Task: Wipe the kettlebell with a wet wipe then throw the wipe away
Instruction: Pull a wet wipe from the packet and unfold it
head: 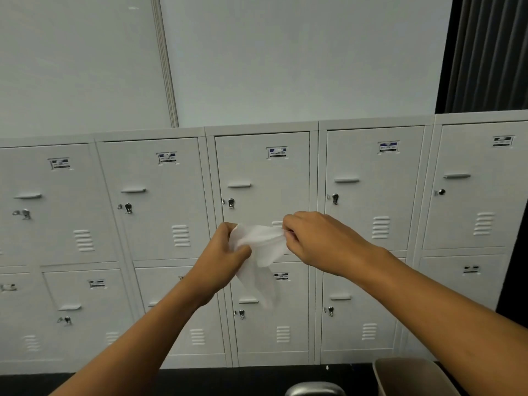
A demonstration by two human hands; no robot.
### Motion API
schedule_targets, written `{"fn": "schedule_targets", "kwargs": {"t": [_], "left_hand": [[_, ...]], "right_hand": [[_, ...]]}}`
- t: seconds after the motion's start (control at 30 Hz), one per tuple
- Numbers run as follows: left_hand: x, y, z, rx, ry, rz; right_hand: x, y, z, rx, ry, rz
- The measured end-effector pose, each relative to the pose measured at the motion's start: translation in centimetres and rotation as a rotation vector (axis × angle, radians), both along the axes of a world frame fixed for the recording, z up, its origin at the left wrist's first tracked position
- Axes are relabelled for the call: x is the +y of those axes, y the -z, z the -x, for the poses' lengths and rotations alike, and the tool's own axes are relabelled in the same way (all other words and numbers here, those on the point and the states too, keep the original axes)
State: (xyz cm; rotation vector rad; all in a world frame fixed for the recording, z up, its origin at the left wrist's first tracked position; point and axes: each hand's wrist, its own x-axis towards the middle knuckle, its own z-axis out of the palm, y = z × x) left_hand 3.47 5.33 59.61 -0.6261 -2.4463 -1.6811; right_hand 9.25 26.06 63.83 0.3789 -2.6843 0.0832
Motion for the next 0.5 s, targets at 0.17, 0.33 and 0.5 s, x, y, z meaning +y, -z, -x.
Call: {"fn": "schedule_targets", "kwargs": {"t": [0.17, 0.33, 0.5], "left_hand": [[-1.0, 1.4, 0.7, -0.035, -0.046, 0.13], [-1.7, 2.5, 1.4, -0.226, 0.012, -0.012], [-1.5, 3.0, 1.9, -0.287, -0.056, -0.033]], "right_hand": [[-0.1, 0.4, -0.3, -0.031, 0.016, -0.006], [0.4, 1.0, 0.2, -0.024, 0.097, -0.063], [1.1, 1.4, 0.7, -0.021, 0.173, -0.135]]}}
